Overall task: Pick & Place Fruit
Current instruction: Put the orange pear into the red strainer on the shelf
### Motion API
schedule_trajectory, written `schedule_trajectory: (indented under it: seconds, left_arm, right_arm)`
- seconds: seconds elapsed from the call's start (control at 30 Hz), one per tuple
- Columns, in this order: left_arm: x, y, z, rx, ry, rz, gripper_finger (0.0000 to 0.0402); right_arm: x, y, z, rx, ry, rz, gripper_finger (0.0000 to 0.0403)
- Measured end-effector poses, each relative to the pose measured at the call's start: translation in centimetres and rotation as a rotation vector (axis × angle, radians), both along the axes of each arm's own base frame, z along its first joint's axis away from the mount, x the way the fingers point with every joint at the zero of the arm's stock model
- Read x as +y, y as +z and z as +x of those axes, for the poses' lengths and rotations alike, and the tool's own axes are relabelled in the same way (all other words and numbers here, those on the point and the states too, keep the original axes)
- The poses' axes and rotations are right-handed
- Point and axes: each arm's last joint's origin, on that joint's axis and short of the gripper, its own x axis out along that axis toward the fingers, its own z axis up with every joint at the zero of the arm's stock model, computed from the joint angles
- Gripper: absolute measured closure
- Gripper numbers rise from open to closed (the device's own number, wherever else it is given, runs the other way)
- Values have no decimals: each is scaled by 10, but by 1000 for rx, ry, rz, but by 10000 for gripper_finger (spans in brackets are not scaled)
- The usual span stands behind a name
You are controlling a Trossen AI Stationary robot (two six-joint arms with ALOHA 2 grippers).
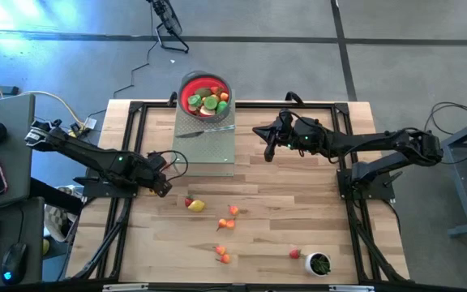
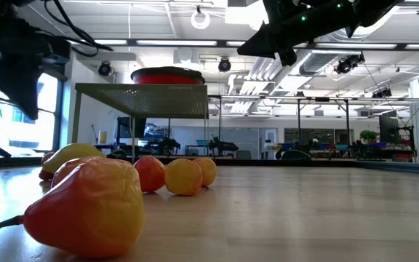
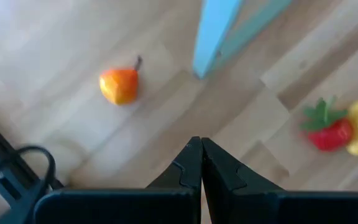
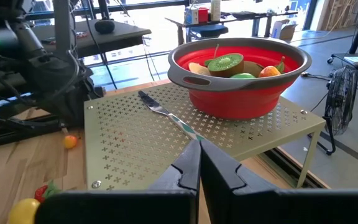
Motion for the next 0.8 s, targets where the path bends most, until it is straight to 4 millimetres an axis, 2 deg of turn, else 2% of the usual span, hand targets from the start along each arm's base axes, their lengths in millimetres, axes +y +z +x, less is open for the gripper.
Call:
schedule_trajectory:
  seconds: [0.23,0.47,0.8]
  left_arm:
    - [-16,-5,-3,37,37,-70,402]
    - [-36,-21,1,137,121,-123,402]
    - [-49,-50,10,265,221,58,402]
  right_arm:
    - [0,0,0,0,0,0,401]
    - [0,0,0,0,0,0,401]
    - [0,0,0,1,0,1,401]
